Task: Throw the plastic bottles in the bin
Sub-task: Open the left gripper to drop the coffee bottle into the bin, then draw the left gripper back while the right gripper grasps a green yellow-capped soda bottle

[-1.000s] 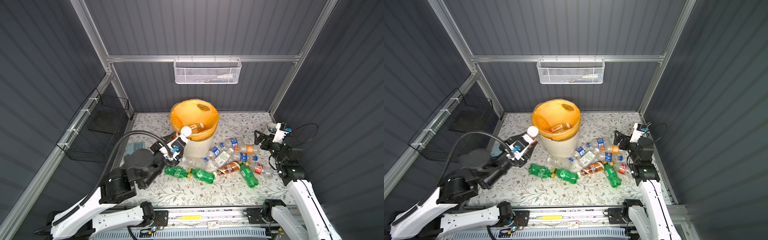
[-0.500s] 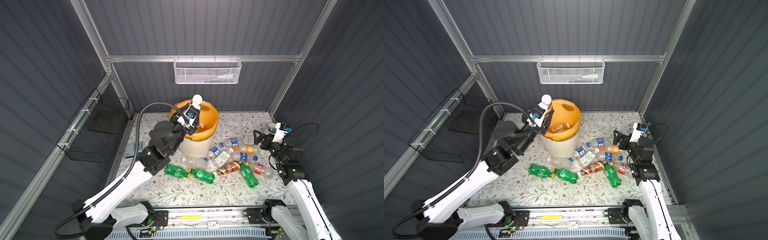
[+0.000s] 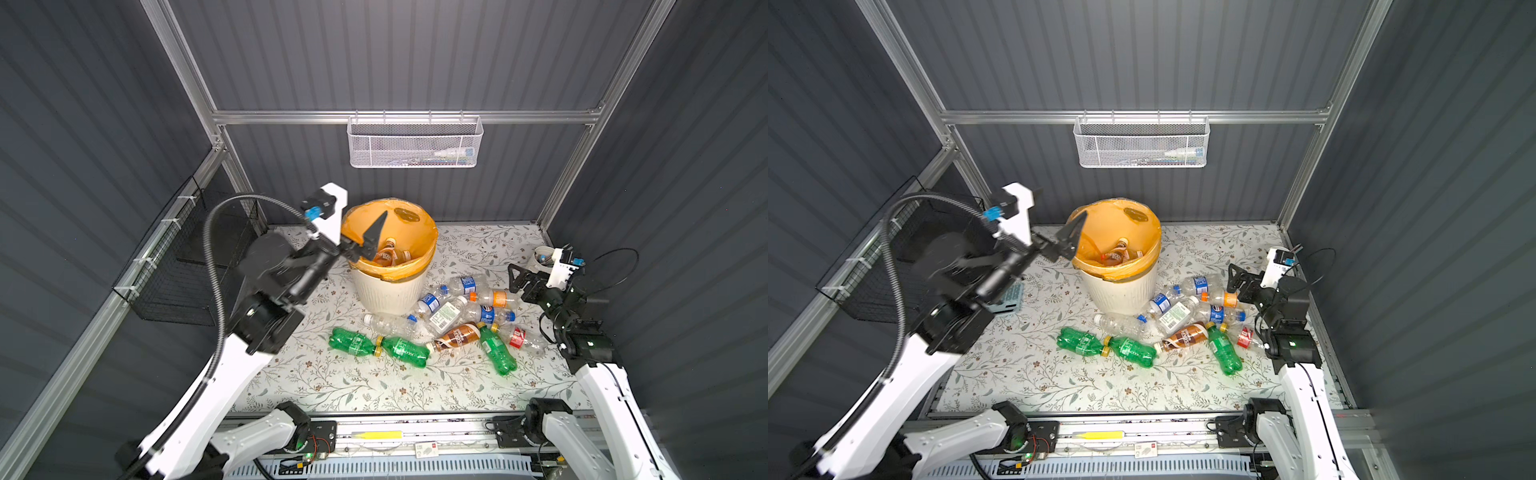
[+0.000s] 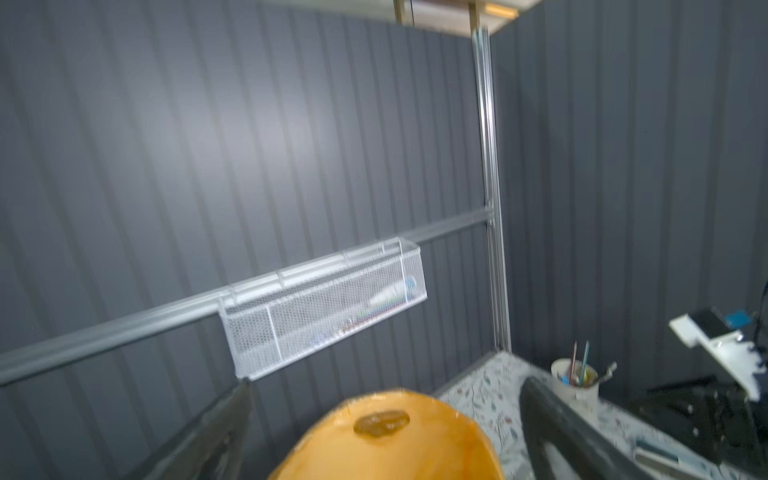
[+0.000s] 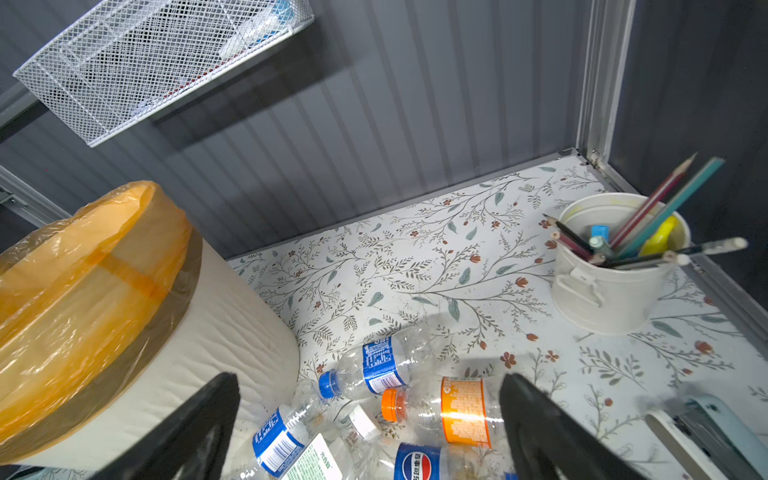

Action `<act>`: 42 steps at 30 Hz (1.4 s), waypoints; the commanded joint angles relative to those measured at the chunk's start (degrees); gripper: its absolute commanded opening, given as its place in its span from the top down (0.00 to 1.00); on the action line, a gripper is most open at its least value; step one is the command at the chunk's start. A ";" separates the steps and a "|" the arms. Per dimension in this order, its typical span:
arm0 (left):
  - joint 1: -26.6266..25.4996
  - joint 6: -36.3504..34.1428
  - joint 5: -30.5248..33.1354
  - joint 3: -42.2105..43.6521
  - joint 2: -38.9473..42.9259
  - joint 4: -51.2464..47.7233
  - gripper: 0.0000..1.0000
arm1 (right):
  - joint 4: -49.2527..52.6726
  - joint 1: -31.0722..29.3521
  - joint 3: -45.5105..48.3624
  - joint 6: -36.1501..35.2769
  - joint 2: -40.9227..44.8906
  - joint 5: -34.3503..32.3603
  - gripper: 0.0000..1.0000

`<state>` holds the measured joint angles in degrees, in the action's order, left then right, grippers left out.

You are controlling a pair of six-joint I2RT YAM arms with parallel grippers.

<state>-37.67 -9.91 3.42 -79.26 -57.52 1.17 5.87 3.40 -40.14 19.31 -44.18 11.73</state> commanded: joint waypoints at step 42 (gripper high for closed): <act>0.14 8.02 9.49 27.19 11.92 -3.98 0.00 | 23.32 -20.81 13.34 19.19 -5.80 -14.41 0.12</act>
<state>-37.67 -2.70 12.05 -52.69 -46.24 -2.48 28.53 -16.40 -27.31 37.95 -48.97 -0.69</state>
